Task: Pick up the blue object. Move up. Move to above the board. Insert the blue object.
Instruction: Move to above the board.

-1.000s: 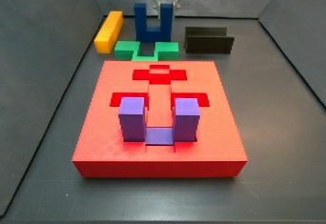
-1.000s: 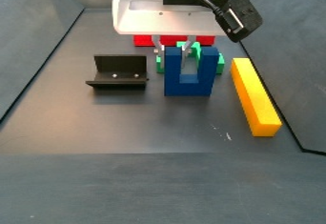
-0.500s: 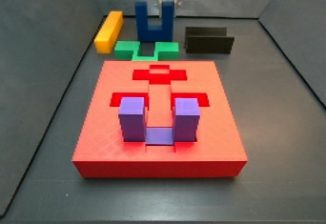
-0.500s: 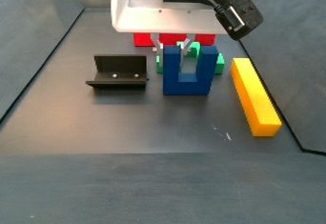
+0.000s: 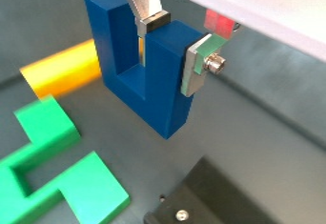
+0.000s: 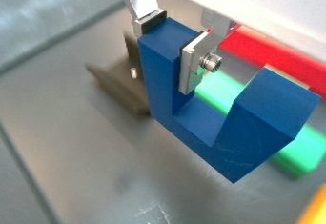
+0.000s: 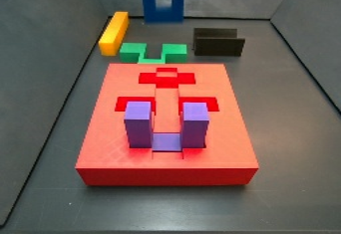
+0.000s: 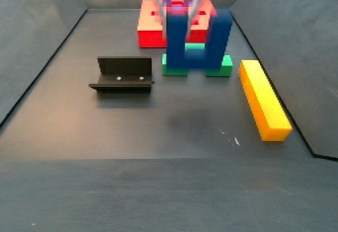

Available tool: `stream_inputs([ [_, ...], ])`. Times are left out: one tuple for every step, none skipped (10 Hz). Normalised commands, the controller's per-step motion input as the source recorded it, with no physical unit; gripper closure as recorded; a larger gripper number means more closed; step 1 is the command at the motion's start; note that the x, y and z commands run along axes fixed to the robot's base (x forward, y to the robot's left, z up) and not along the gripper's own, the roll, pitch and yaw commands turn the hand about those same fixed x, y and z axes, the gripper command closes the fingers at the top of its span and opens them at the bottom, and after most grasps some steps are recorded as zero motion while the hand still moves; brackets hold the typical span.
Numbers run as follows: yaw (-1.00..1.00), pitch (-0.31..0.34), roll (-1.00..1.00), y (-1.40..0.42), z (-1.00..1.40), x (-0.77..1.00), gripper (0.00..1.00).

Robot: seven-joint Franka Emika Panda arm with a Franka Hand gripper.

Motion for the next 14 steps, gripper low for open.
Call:
stream_inputs([
  [0.00,0.033,0.02,0.00,1.40,-0.05,1.00],
  [0.01,0.019,0.04,0.00,1.40,0.00,1.00],
  [0.01,0.057,0.02,0.00,1.40,0.05,1.00],
  [0.00,0.090,0.01,0.00,0.82,0.03,1.00],
  [0.00,0.081,0.01,-0.01,0.42,0.02,1.00],
  [-0.17,0.392,-0.13,-1.40,0.18,-0.10,1.00],
  [-0.17,0.388,-0.13,-1.40,0.17,-0.11,1.00],
  [-0.07,0.279,-0.04,-1.40,0.17,-0.10,1.00],
  [-0.03,0.183,-0.05,-1.40,0.17,-0.10,1.00],
  [-0.02,0.145,-0.03,-1.40,0.18,-0.10,1.00],
  [0.00,0.088,-0.02,-1.40,0.19,-0.09,1.00],
  [0.00,0.072,-0.02,-1.40,0.20,-0.09,1.00],
  [0.01,0.073,0.00,-1.40,0.21,-0.08,1.00],
  [0.01,0.088,0.00,-1.40,0.22,-0.05,1.00],
])
